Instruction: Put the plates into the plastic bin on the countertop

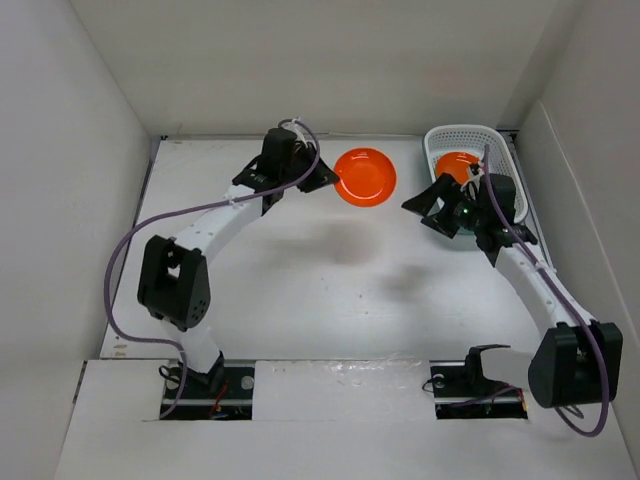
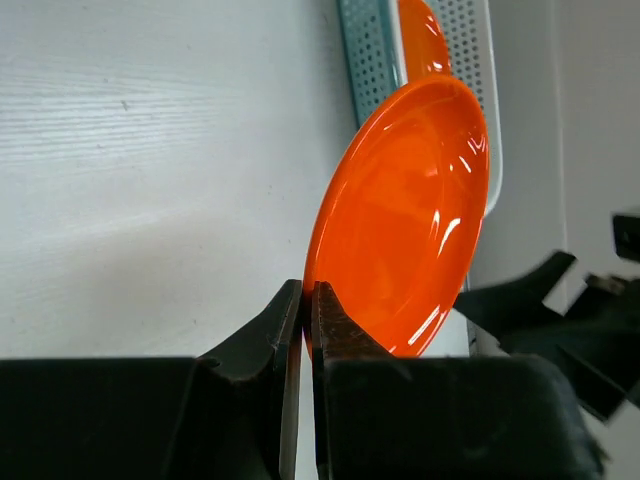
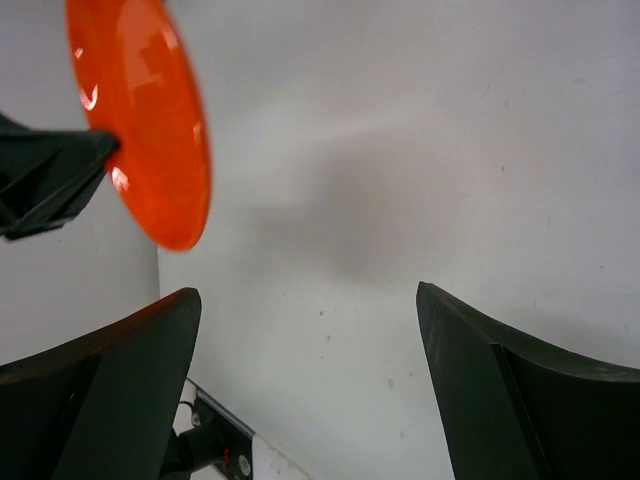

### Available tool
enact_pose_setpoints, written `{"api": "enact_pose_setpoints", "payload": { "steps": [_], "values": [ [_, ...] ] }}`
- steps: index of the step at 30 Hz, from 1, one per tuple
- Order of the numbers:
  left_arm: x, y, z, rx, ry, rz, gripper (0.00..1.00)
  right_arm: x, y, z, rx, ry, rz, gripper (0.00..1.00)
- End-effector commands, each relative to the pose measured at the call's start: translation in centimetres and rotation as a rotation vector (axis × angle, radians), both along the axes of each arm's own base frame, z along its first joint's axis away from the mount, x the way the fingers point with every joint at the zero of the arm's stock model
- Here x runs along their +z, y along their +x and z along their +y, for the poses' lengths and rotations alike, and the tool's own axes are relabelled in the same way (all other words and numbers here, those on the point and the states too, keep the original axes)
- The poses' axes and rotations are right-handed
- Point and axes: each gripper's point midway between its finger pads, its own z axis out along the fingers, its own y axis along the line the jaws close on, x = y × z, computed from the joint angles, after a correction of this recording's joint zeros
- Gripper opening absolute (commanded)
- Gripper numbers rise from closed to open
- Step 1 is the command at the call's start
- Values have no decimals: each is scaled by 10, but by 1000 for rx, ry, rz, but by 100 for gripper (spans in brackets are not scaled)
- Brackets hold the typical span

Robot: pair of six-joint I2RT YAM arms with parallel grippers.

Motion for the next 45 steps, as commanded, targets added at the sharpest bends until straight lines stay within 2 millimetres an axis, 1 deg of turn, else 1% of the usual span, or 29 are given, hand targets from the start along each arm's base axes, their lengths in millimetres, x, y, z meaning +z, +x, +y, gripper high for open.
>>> {"api": "enact_pose_setpoints", "payload": {
  "steps": [1, 2, 4, 5, 7, 11, 20, 22, 23, 24, 25, 26, 27, 28, 29, 30, 31, 32, 33, 34, 35, 37, 38, 39, 41, 42, 43, 44, 45],
  "values": [
    [3, -23, 1, -55, -18, -26, 0, 23, 30, 1, -15, -37, -127, 94],
    [15, -33, 1, -81, -40, -39, 0, 20, 32, 4, -6, -36, -126, 94],
    [14, -42, 3, -98, -40, -48, 0, 24, 38, 12, 26, -33, -159, 94],
    [22, -46, 6, -104, -37, -65, 0, 20, 40, 19, 55, -24, -157, 94],
    [16, -53, 9, -108, -25, -59, 0, 32, 38, 33, 110, 6, -197, 93],
    [12, -59, 15, -104, -6, -52, 0, 35, 39, 50, 136, 11, -203, 93],
    [44, -76, 12, -166, -67, -110, 0, 5, 58, 81, 176, 1, -123, 83],
    [41, -77, 13, -175, -50, -116, 0, 4, 60, 86, 178, 17, -119, 47],
    [38, -76, 15, -162, -39, -107, 0, 7, 59, 90, 184, 26, -124, 19],
    [34, -76, 18, -148, -25, -92, 10, 6, 61, 88, 163, 27, -118, 0],
    [35, -73, 20, -127, -13, -93, 32, 10, 61, 87, 153, 25, -128, 0],
    [28, -73, 25, -104, 12, -67, 68, 14, 62, 85, 130, 41, -122, 0],
    [30, -68, 31, -59, 35, -78, 99, 20, 65, 81, 92, 40, -134, 0],
    [31, -65, 36, -30, 55, -75, 100, 20, 71, 70, 50, 39, -131, 0],
    [35, -63, 43, 6, 75, -80, 100, 30, 77, 61, 4, 55, -141, 0],
    [36, -62, 57, 74, 122, -76, 100, 30, 84, 48, -46, 55, -137, 0],
    [43, -61, 65, 111, 138, -89, 100, 30, 95, 22, -119, 54, -135, 0],
    [45, -62, 73, 138, 165, -98, 100, 42, 105, 6, -168, 50, -165, 0],
    [53, -64, 91, 206, 198, -108, 100, 43, 113, -10, -223, 63, -155, 0],
    [56, -65, 101, 227, 220, -115, 100, 43, 120, -32, -301, 62, -152, 0],
    [58, -69, 106, 227, 239, -123, 100, 42, 131, -67, -398, 64, -146, 0],
    [67, -78, 122, 243, 254, -137, 100, 35, 142, -103, -512, 80, -119, 0],
    [70, -83, 123, 226, 256, -144, 100, 35, 148, -135, -603, 63, -128, 0],
    [71, -88, 123, 186, 281, -162, 100, 41, 154, -149, -651, 63, -138, 0],
    [72, -102, 122, 130, 284, -161, 100, 28, 164, -177, -730, 41, -119, 0],
    [75, -107, 121, 111, 281, -166, 100, 37, 169, -197, -766, 42, -138, 0],
    [74, -111, 123, 111, 280, -168, 100, 19, 176, -209, -787, 34, -94, 0],
    [84, -118, 126, 111, 274, -195, 100, 12, 180, -219, -805, 30, -77, 0],
    [86, -120, 130, 122, 275, -204, 100, 20, 187, -234, -807, 27, -93, 0]
  ]
}}
